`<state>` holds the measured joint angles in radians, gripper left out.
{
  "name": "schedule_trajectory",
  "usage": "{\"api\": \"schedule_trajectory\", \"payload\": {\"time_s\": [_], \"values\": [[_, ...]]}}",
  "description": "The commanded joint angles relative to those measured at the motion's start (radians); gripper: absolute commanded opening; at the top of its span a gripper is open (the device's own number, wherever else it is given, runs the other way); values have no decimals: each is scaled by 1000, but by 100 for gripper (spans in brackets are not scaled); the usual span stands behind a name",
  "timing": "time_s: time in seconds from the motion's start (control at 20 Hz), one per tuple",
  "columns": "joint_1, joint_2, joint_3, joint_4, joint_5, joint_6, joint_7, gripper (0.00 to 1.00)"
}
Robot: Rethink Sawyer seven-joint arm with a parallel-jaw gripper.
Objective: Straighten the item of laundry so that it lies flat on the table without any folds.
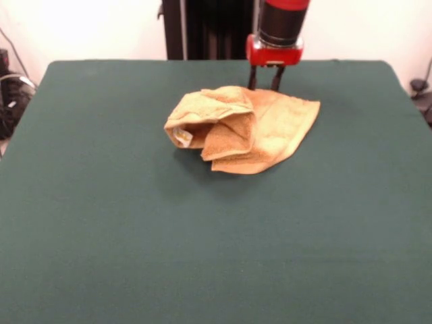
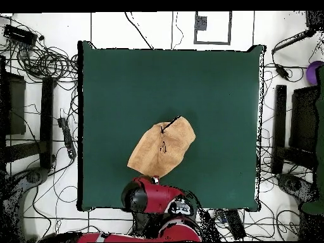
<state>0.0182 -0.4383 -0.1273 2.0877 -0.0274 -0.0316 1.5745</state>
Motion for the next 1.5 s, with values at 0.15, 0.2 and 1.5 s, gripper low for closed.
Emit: {"api": "schedule_trajectory", "payload": {"time_s": [0.15,0.2,1.5], "values": [[18,152,46,-126,98,-161,273,0],[10,158,61,-114,111,-152,288,0],[249,76,261,192,547,-217,815,0]]}}
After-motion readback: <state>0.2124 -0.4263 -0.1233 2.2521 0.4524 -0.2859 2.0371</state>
